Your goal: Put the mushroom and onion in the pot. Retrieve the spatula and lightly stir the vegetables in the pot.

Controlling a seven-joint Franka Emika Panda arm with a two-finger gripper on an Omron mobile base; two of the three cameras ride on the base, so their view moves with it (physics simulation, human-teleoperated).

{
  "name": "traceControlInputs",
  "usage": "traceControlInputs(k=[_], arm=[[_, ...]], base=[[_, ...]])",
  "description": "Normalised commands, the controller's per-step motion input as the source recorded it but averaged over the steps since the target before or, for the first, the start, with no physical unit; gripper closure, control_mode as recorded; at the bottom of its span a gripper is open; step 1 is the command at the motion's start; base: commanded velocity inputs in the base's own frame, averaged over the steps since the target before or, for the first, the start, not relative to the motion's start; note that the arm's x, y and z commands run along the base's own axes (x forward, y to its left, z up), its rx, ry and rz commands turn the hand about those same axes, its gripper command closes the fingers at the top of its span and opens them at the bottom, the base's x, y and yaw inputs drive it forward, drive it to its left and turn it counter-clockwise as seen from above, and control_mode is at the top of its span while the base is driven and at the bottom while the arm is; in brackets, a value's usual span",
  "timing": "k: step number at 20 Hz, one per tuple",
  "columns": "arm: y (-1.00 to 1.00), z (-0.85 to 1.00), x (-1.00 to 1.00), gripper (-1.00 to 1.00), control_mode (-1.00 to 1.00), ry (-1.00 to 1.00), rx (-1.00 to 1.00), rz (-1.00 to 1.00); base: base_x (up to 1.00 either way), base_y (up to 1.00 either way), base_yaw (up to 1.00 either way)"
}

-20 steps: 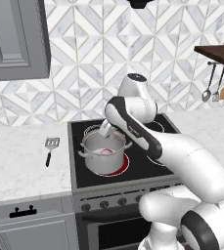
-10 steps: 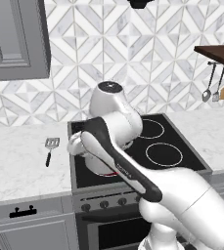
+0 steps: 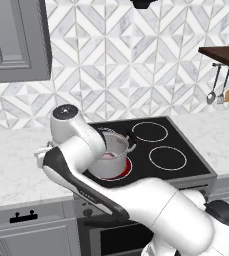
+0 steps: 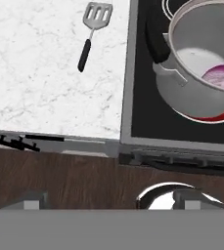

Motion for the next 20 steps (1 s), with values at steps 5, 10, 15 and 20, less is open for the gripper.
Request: traceControlInputs(k=[5,10,15,20], arm=[[0.05,-0.50,0.69,-1.00,-1.00,0.14,0.01,-0.14],[0.31,-0.49,0.58,-1.00,-1.00,0.03,-0.01,0.00],[0.35,-0.41,0.57,-1.00,-1.00,0.02,-0.03,0.00],[0.22,-0.46,0.56,-1.00,-1.00,0.01,-0.04,0.00]], base=[[0.00,0.00,0.00],[0.00,0.00,0.00],[0.00,0.00,0.00],[0.00,0.00,0.00]])
